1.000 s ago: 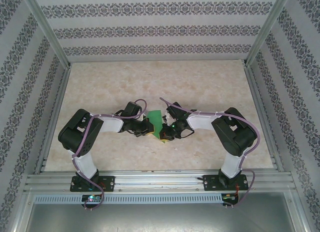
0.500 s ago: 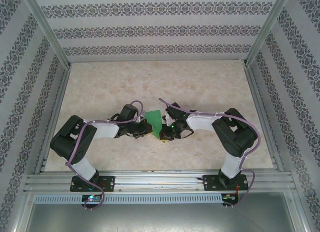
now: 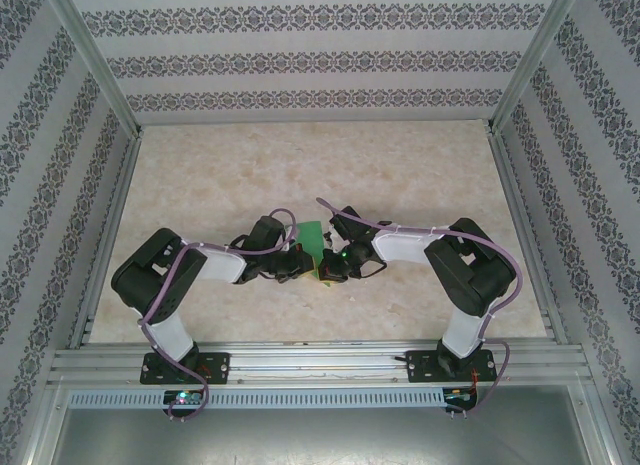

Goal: Fold a paper plane with a square sheet of paper (fold left side to right side)
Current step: Third fold the triangle at the center of the table.

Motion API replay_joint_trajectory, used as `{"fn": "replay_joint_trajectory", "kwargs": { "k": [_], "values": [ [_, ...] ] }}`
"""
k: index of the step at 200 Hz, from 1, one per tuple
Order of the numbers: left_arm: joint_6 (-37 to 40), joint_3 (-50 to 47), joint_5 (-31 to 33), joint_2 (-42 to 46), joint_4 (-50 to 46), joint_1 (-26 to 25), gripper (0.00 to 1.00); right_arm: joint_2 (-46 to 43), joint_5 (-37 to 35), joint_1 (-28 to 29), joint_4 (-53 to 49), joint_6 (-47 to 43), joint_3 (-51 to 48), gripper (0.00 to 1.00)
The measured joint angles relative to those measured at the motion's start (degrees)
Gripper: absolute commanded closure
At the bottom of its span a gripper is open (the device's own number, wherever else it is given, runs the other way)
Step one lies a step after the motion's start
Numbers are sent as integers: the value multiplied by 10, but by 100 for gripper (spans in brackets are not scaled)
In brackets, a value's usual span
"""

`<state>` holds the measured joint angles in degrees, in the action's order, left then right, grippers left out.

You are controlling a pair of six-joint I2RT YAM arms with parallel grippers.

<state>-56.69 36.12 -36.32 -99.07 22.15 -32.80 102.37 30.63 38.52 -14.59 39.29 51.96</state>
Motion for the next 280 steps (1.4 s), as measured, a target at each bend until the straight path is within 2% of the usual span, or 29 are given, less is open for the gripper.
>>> {"fn": "replay_joint_trajectory", "kwargs": {
  "k": [60, 142, 228, 280],
  "values": [
    [-2, 0, 40, -1, -9, -2, 95, 0, -8, 3, -9, -2, 5, 100],
    [3, 14, 48, -1, -39, 4, 95, 5, -19, 8, -33, -6, 20, 100],
    [75, 34, 23, -1, -96, 129, 95, 7, -19, 8, -38, -7, 24, 100],
    [118, 46, 50, 33, -157, 153, 95, 8, -19, 8, -39, -7, 24, 100]
  ]
}}
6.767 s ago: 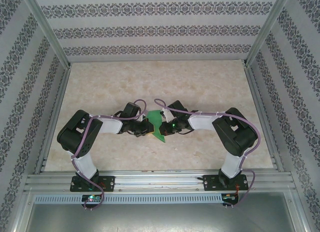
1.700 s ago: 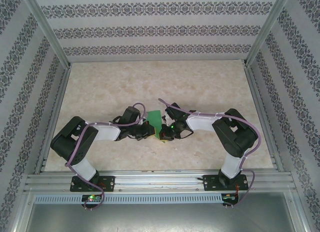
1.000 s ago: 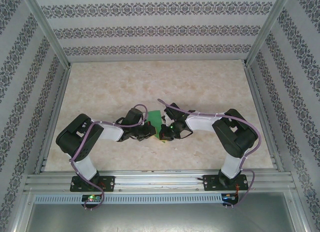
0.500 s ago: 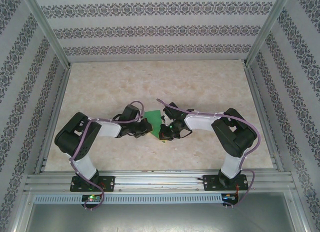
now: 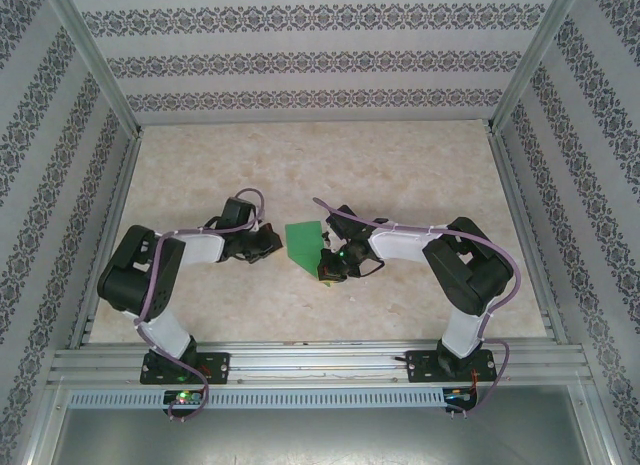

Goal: Fold a paper plane with a square sheet of paper (fold left side to right side)
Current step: Third fold the triangle at the center of the table.

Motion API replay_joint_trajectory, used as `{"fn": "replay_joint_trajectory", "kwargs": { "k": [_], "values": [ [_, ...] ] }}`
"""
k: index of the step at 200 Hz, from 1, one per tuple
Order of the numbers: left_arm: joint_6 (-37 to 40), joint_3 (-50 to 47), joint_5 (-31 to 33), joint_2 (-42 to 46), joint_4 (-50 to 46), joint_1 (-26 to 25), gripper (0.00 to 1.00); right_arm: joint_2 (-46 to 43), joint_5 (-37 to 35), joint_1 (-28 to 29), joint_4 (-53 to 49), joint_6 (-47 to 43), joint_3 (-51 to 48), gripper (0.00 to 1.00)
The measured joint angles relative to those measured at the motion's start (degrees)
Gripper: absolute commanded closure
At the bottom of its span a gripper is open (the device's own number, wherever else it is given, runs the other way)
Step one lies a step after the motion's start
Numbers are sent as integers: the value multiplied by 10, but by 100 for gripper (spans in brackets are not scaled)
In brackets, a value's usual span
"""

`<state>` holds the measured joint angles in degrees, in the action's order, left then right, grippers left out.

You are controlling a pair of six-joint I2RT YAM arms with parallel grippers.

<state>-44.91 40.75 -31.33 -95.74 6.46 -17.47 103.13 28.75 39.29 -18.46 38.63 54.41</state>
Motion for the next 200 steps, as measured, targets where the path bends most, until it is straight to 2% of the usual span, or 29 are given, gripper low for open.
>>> {"fn": "replay_joint_trajectory", "kwargs": {
  "k": [30, 50, 83, 103, 149, 200],
  "values": [
    [17, 0, 1, 71, -19, -7, 95, 0, 0, 0, 0, 0, 0, 100],
    [19, 0, -9, 87, -18, -32, 95, 0, 0, 0, 0, 0, 0, 100],
    [19, 11, -21, 49, -23, -95, 95, 0, 0, 0, 0, 0, 0, 100],
    [19, 29, -25, 17, -23, -114, 95, 0, 0, 0, 0, 0, 0, 100],
    [27, 55, -25, -28, -25, -117, 95, 0, 0, 0, 0, 0, 0, 100],
    [39, 56, -22, -40, -33, -117, 95, 0, 0, 0, -2, 0, 2, 100]
  ]
}}
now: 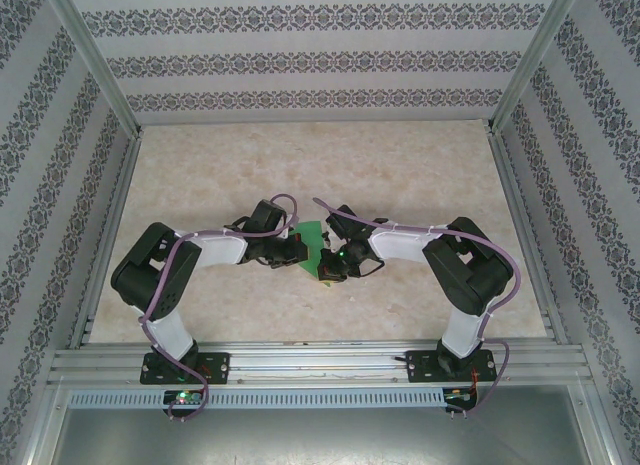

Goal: Fold a paper plane with a square sheet of paper (fold left side to right side)
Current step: Third fold the triangle at the center of the table.

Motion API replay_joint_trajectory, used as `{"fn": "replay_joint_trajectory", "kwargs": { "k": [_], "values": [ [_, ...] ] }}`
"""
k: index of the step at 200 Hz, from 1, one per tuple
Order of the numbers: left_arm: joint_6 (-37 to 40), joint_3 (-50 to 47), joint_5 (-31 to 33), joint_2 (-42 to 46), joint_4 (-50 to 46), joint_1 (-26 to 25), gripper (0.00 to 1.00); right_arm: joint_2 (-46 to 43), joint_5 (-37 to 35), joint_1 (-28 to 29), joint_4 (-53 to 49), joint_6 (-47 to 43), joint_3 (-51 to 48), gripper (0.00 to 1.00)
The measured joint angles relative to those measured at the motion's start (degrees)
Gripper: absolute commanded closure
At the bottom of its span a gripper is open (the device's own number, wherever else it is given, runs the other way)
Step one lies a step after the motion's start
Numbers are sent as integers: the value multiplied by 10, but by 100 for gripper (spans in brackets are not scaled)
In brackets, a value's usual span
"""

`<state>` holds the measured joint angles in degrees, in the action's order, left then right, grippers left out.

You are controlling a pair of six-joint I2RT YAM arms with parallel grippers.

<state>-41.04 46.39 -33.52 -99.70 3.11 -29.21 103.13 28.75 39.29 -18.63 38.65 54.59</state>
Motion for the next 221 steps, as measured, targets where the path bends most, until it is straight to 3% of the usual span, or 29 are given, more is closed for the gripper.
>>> {"fn": "replay_joint_trajectory", "kwargs": {
  "k": [151, 221],
  "values": [
    [31, 2, 15, -12, -18, 0, 98, 5, 4, 10, -12, 18, 31, 100],
    [32, 2, 15, -12, -18, 0, 98, 48, 8, 15, 8, 22, 64, 100]
  ]
}}
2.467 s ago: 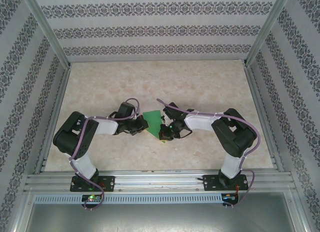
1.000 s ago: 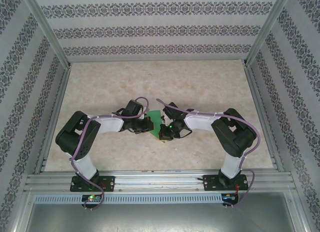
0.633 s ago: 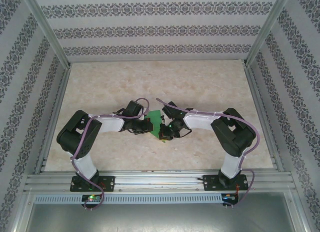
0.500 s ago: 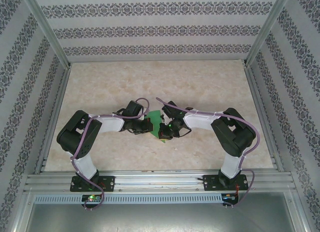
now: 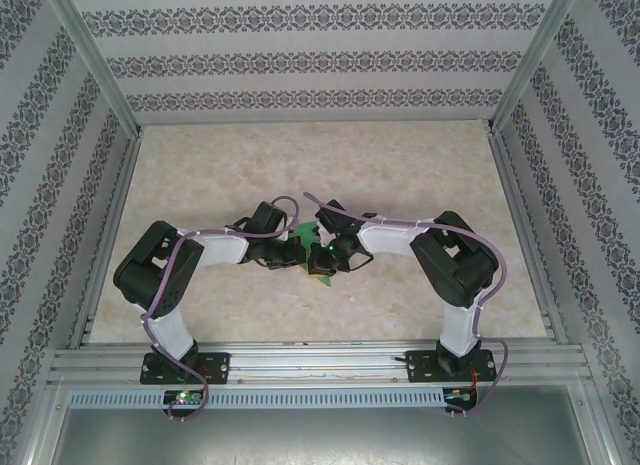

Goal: Fold a paper plane with a square sheet of paper (fold left side to right side)
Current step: Third fold the triangle at the center of the table.

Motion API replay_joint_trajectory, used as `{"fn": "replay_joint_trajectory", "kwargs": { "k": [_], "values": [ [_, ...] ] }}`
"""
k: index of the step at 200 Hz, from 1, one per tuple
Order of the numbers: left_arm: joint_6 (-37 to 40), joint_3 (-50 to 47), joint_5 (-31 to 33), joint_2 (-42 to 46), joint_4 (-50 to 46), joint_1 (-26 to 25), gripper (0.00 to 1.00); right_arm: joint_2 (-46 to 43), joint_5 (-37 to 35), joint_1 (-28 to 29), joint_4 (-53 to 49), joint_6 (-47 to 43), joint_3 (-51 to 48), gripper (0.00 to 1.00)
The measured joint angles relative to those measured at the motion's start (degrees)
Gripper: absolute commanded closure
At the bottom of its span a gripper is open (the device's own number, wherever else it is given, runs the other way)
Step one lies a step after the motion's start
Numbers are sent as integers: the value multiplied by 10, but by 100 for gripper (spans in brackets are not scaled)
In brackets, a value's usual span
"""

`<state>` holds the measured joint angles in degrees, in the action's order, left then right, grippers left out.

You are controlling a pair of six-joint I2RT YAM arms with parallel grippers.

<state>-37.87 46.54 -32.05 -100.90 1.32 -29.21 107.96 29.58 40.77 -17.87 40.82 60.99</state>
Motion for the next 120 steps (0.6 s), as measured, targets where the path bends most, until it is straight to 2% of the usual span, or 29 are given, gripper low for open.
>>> {"fn": "replay_joint_trajectory", "kwargs": {
  "k": [61, 120],
  "values": [
    [2, 1, 2, 0, -1, 0, 98, 2, 0, 0, 0, 0, 0, 100],
    [6, 5, 2, -1, -6, 0, 98, -25, 0, 0, 25, 3, -43, 100]
  ]
}}
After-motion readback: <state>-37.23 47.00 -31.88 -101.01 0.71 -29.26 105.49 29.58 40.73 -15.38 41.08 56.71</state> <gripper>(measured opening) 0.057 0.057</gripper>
